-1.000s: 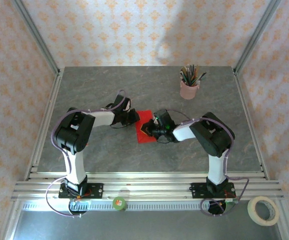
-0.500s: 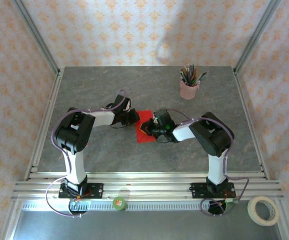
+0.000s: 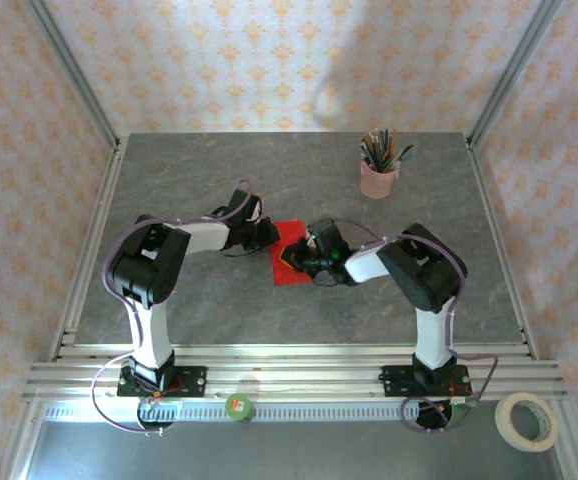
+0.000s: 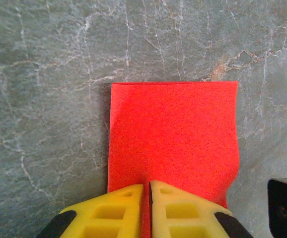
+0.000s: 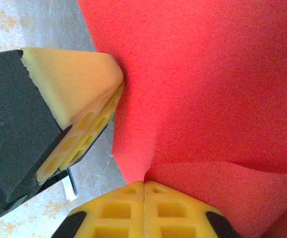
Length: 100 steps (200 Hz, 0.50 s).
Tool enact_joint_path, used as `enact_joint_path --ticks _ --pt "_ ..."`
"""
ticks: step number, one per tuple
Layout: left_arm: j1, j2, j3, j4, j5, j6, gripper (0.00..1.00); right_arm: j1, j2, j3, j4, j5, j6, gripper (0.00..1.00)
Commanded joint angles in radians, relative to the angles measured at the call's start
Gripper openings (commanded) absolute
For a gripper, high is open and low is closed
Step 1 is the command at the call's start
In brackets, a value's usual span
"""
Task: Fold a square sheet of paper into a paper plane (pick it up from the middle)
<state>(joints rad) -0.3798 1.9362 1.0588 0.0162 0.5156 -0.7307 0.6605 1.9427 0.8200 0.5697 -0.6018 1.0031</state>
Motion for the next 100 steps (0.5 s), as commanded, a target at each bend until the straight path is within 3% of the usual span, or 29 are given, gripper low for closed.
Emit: enact_joint_path --ticks 1,100 --pt "-0.014 0.044 -0.020 -0.064 -0.040 0.022 0.17 0.005 0.011 0.001 0.033 0.008 0.011 0.00" --pt "-0.014 0.033 -0.011 -0.069 -0.047 0.021 0.16 0.005 0.014 -0.006 0.004 0.029 0.015 0.00"
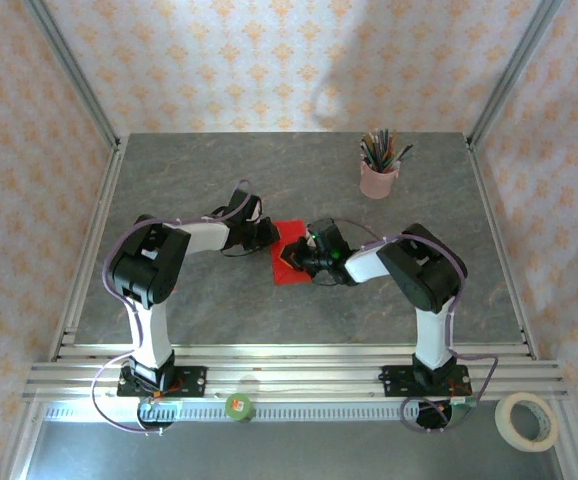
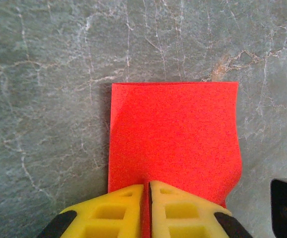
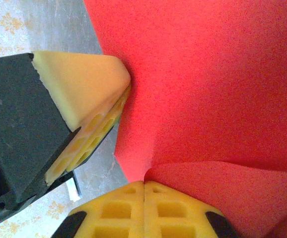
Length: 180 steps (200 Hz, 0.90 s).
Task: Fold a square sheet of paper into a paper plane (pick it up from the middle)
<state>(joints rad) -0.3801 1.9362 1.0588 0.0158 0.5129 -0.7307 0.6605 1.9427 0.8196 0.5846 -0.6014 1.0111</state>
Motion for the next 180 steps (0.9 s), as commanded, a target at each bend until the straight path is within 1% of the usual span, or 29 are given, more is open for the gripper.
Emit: enact_joint_path --ticks 1,36,41,54,71,115,143,147,180 --pt "-0.014 0.033 -0.010 -0.069 -0.044 0.021 0.16 0.005 0.015 -0.006 -0.011 0.029 0.006 0.00" --pt "-0.014 -0.020 0.031 -0.079 -0.029 0.021 0.18 0.005 0.024 0.000 -0.062 0.044 -0.003 0.00" --pt "-0.014 -0.058 0.034 -0.078 -0.030 0.019 0.19 0.005 0.024 -0.002 -0.062 0.045 -0.003 0.00" --pt "-0.016 -0.094 0.029 -0.072 -0.028 0.016 0.21 0.005 0.023 -0.002 -0.065 0.045 -0.005 0.00" --pt "-0.017 -0.118 0.008 -0.064 -0.028 0.010 0.22 0.005 0.019 0.001 -0.065 0.045 -0.006 0.00" --pt "-0.034 -0.063 -0.034 -0.040 0.002 -0.002 0.18 0.005 0.012 0.004 -0.047 0.030 -0.006 0.00" --pt "-0.041 -0.033 -0.025 -0.078 -0.039 -0.002 0.14 0.005 0.002 -0.002 -0.028 0.027 -0.006 0.00" --pt "-0.042 -0.006 -0.025 -0.078 -0.043 -0.003 0.13 0.005 0.001 -0.002 -0.024 0.025 -0.005 0.00" --pt "-0.042 0.009 -0.033 -0.088 -0.067 -0.016 0.13 0.005 -0.003 -0.011 0.009 0.017 0.006 0.00"
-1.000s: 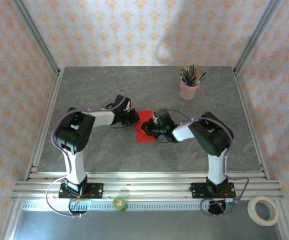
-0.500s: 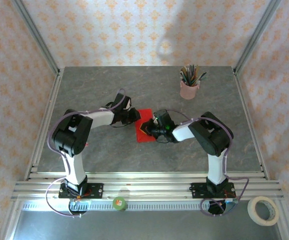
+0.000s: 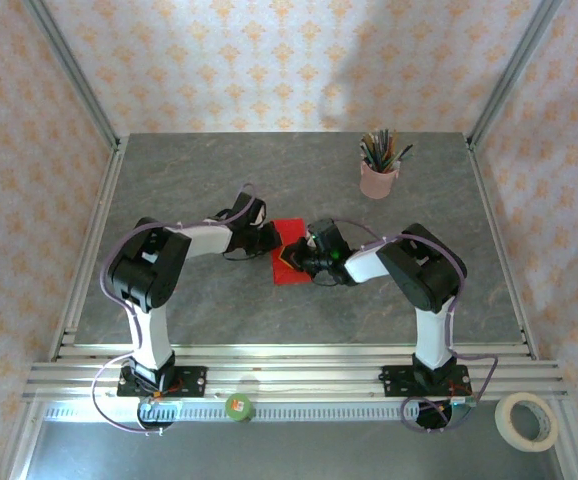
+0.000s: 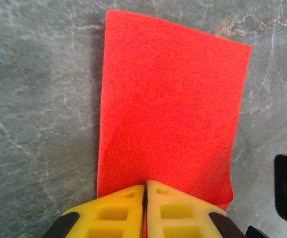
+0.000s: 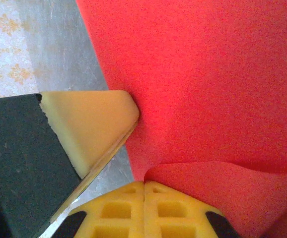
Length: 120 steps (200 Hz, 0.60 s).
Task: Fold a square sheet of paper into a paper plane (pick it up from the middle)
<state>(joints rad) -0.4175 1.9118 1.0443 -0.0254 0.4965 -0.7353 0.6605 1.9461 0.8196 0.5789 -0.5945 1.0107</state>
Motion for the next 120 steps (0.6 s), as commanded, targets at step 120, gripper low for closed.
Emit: enact_joint_path --ticks 120 --pt "-0.010 0.030 -0.055 -0.032 -0.070 -0.035 0.12 0.003 0.005 -0.014 0.046 0.020 0.026 0.00"
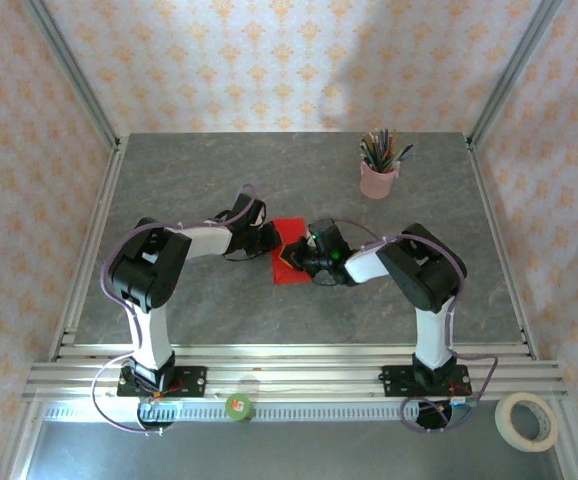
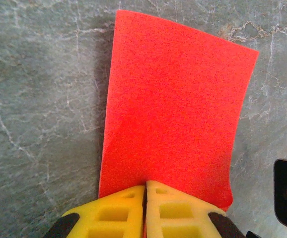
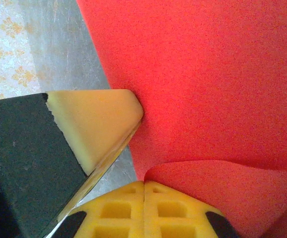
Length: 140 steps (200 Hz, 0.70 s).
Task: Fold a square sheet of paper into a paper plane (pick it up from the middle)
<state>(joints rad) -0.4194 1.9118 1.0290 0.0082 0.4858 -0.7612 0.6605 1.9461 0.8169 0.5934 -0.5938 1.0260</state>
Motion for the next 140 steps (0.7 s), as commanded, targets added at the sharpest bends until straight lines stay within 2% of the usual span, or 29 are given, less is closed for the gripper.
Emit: enact_joint_path --ticks 1,140 --pt "-0.008 0.030 -0.040 -0.065 -0.059 -0.008 0.12 0.004 0.006 -0.011 0.031 0.020 0.011 0.00" --pt "-0.011 0.024 -0.043 -0.064 -0.064 -0.012 0.12 0.001 0.019 -0.011 0.013 0.049 0.019 0.00"
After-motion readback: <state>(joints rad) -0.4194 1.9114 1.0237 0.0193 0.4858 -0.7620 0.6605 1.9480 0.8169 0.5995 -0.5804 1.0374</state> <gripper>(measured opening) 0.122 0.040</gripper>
